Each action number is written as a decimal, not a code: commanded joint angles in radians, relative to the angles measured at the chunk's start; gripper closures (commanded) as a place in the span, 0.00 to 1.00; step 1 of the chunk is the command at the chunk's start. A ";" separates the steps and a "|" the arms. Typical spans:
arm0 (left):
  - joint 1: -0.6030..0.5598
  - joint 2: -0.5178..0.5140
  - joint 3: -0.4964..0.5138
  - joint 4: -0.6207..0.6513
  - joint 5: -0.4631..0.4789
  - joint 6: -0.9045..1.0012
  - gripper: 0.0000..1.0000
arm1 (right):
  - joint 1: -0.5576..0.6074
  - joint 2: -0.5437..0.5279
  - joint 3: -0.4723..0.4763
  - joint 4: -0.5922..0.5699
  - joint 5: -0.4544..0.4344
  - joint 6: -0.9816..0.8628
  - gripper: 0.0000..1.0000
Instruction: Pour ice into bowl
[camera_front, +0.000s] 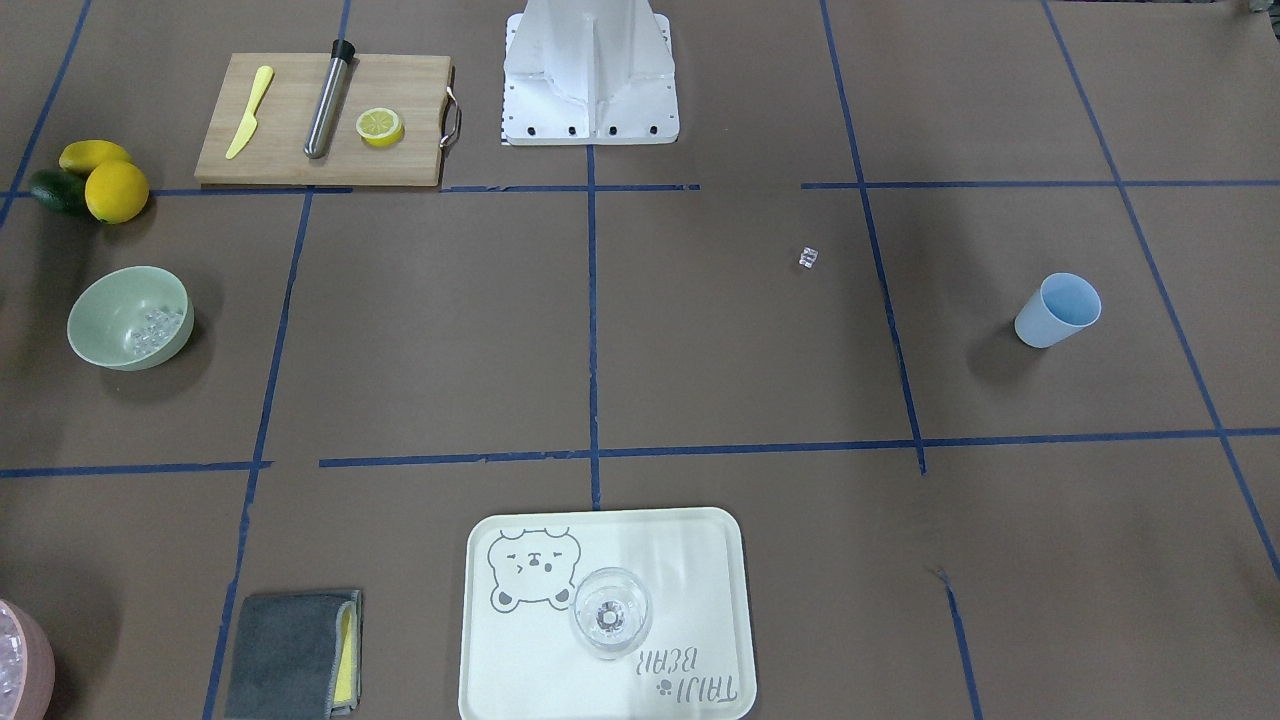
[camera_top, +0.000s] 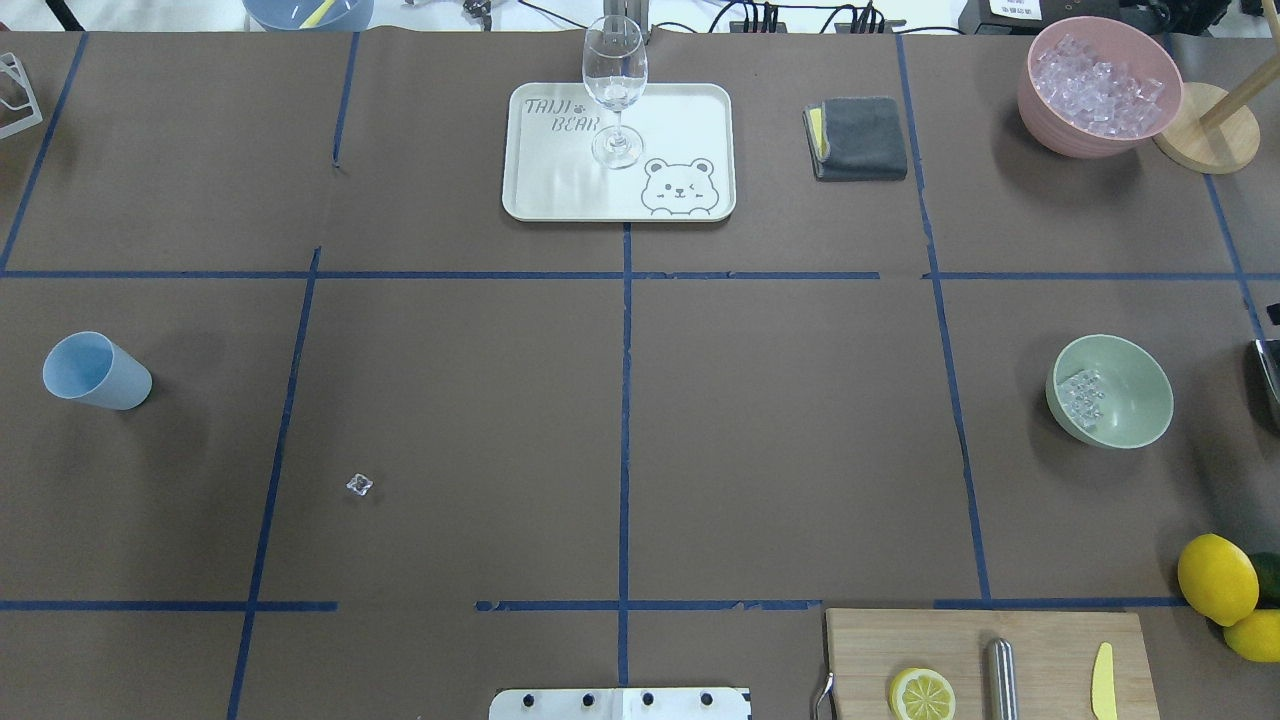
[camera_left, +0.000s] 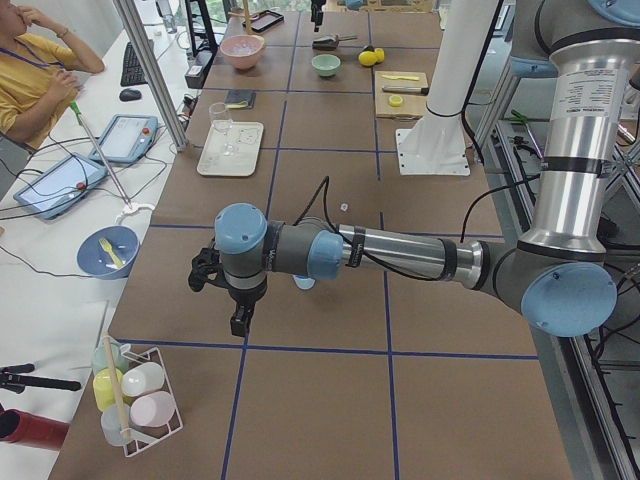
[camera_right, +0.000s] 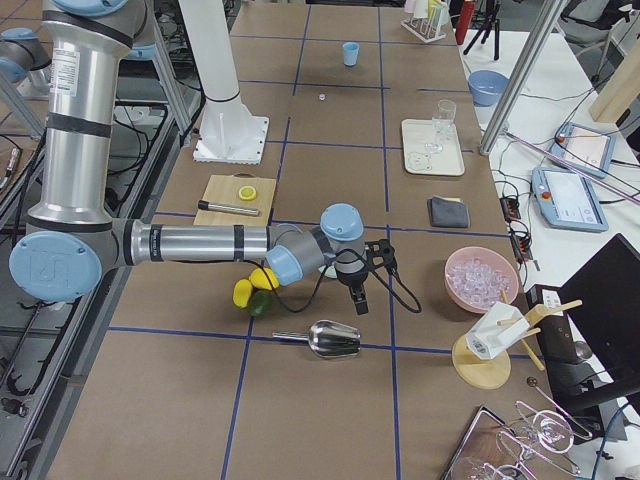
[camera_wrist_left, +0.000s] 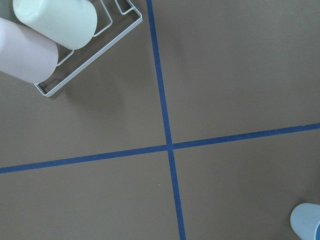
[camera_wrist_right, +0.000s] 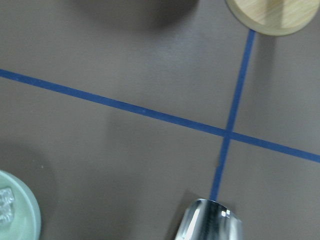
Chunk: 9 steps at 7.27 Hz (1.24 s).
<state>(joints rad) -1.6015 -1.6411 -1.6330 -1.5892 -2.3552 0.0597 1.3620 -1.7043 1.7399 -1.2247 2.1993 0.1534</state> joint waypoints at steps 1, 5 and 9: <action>0.000 0.001 0.001 0.000 0.001 0.000 0.00 | 0.176 0.029 0.064 -0.423 0.011 -0.244 0.00; 0.003 0.009 0.010 0.002 0.002 0.002 0.00 | 0.180 -0.035 0.050 -0.426 0.060 -0.235 0.00; 0.003 0.066 -0.002 0.000 0.002 0.003 0.00 | 0.180 -0.038 0.053 -0.426 0.122 -0.238 0.00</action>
<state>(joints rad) -1.5985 -1.6001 -1.6280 -1.5875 -2.3530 0.0617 1.5416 -1.7426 1.7929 -1.6505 2.3171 -0.0826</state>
